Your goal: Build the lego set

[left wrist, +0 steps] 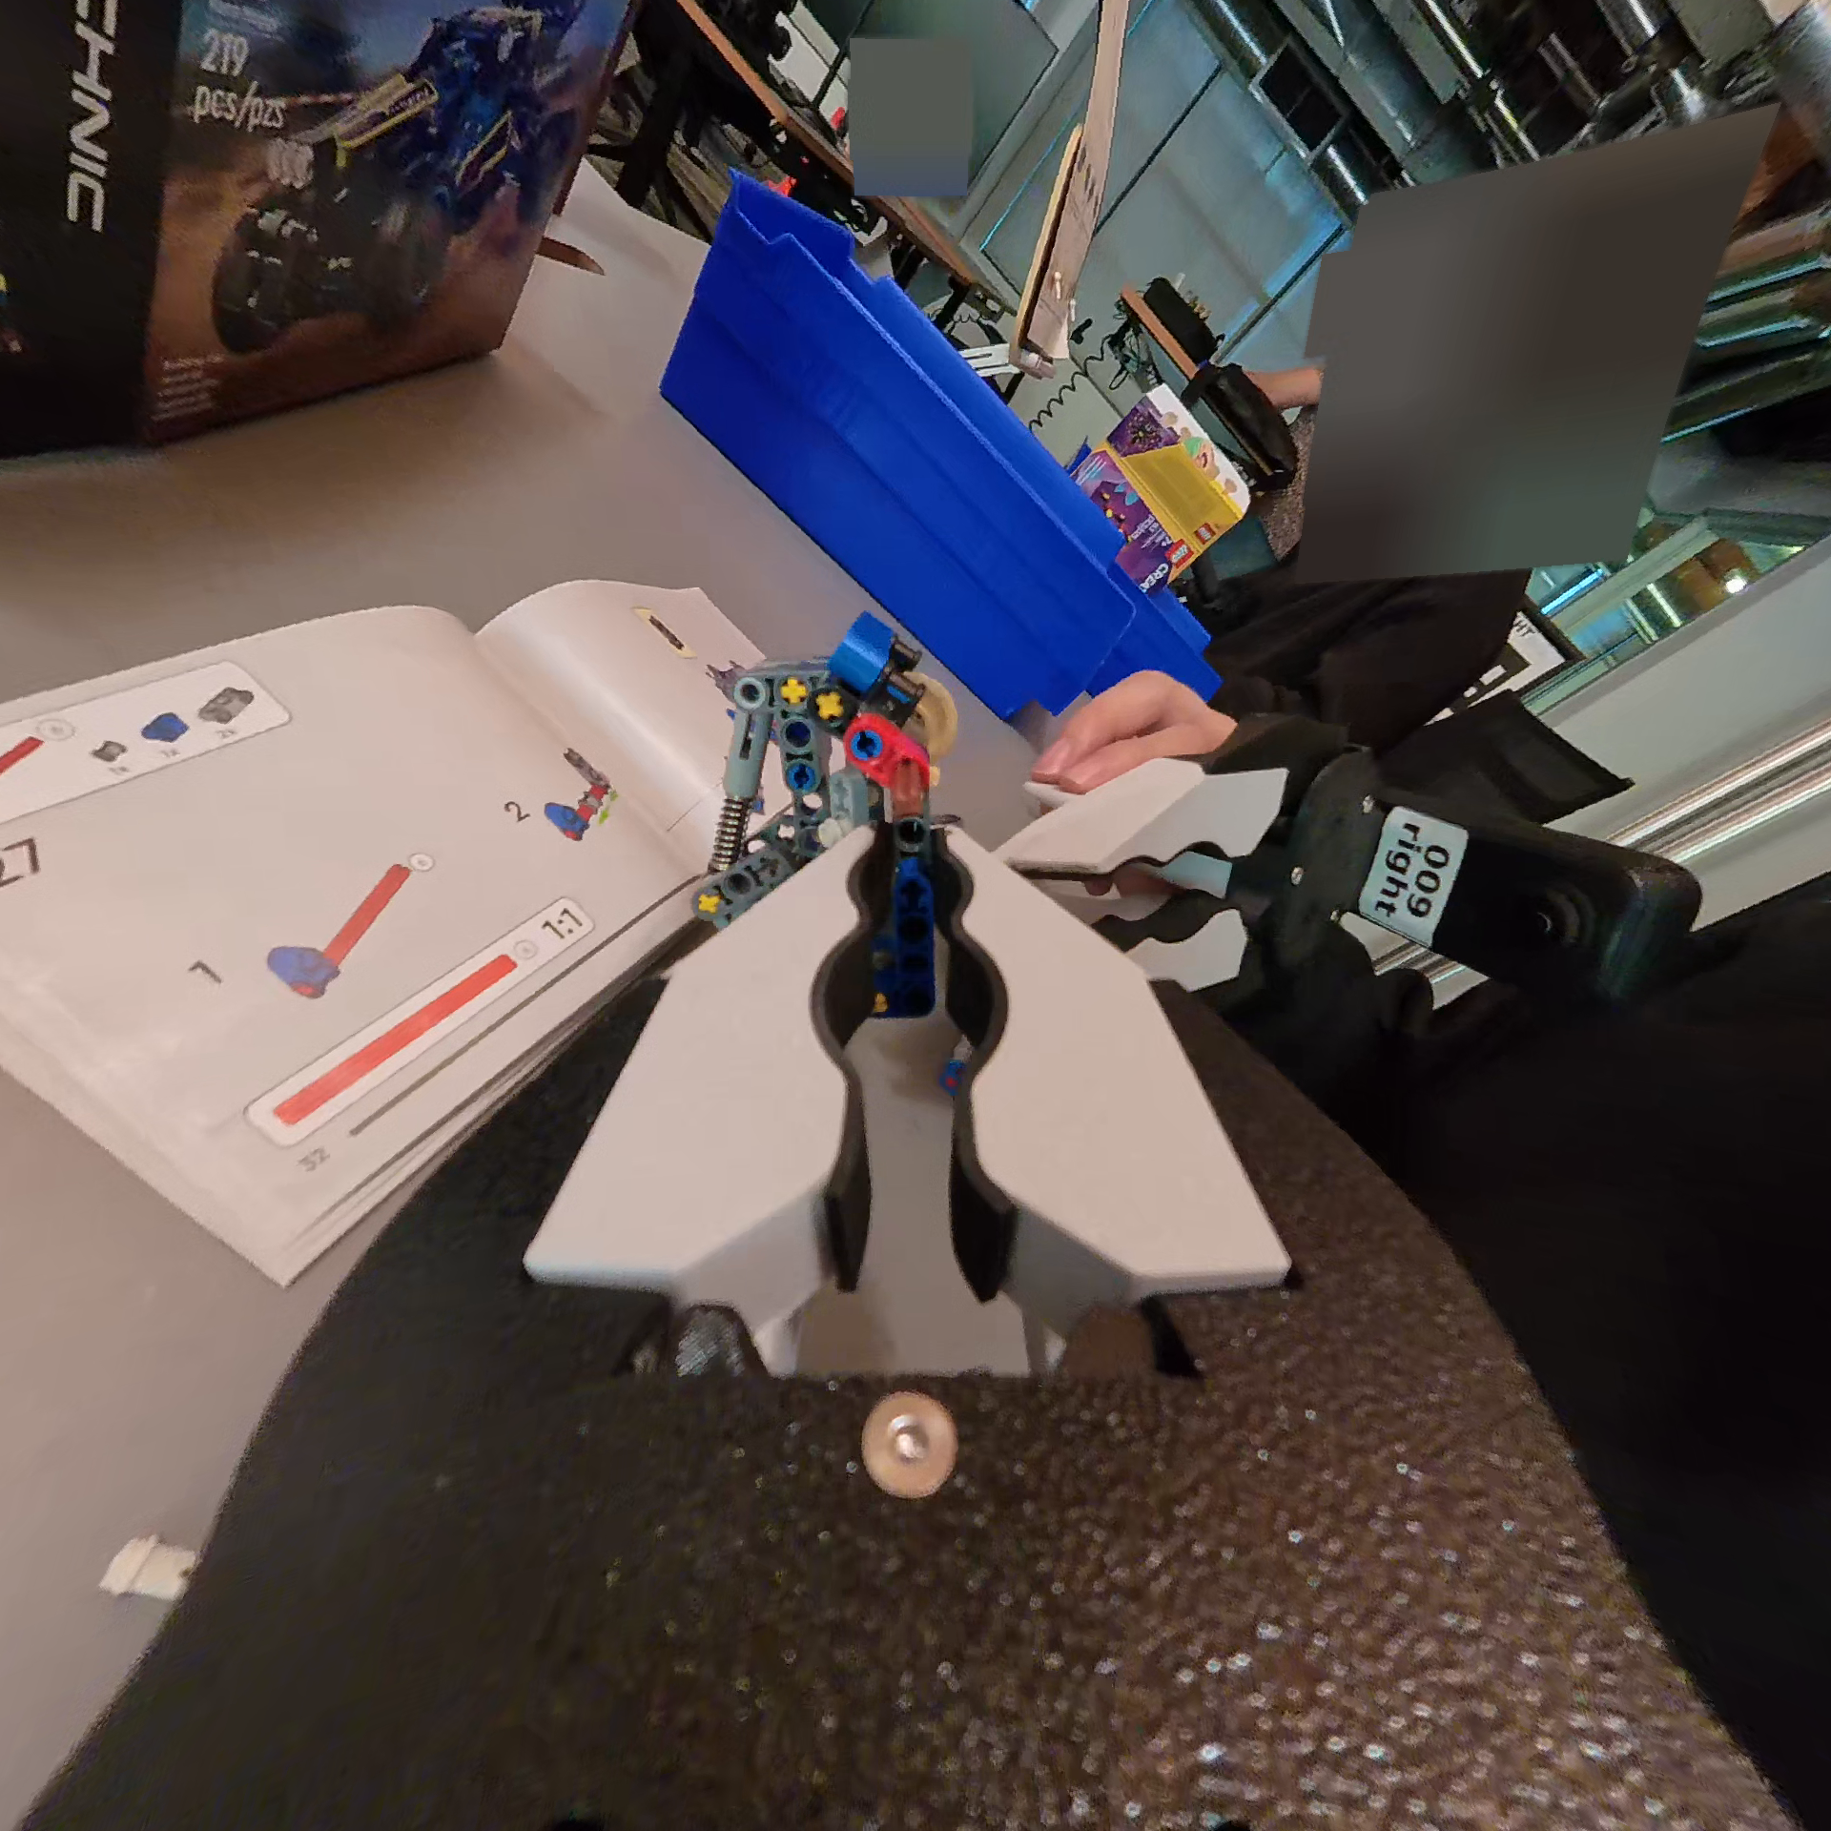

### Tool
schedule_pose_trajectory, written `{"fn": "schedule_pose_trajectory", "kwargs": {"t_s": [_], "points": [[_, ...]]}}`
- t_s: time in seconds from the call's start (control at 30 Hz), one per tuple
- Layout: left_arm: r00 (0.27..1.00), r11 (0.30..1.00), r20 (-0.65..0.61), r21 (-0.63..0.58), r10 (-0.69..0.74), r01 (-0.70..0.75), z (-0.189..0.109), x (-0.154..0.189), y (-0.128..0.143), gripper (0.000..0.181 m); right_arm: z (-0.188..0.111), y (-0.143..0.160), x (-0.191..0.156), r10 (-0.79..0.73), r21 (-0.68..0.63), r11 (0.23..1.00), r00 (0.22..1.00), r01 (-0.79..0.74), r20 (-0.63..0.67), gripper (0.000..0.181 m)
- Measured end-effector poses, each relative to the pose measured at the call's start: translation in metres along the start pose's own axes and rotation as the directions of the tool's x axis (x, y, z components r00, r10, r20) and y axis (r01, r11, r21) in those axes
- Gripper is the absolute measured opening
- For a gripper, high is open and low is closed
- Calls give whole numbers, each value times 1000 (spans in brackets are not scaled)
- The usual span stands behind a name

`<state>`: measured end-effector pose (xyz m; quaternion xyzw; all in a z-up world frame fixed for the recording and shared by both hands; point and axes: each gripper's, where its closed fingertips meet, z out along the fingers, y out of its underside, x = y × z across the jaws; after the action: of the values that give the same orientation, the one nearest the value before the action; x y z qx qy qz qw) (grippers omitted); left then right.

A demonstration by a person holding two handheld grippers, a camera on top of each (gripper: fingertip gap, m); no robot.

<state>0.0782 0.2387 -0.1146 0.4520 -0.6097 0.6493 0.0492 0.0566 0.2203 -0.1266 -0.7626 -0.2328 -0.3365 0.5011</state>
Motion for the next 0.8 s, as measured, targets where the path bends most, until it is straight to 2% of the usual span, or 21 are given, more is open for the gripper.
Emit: {"fn": "schedule_pose_trajectory", "kwargs": {"t_s": [0.57, 0.8], "points": [[998, 999, 49, 19, 34, -35, -5, -5, -5, 4, 5, 0, -8, -1, -22, 1000, 1000, 2, 26, 20], [997, 998, 69, 42, 43, -46, -10, -8, -10, 4, 0, 4, -1, 98, -15, 995, 994, -98, 37, 18]]}}
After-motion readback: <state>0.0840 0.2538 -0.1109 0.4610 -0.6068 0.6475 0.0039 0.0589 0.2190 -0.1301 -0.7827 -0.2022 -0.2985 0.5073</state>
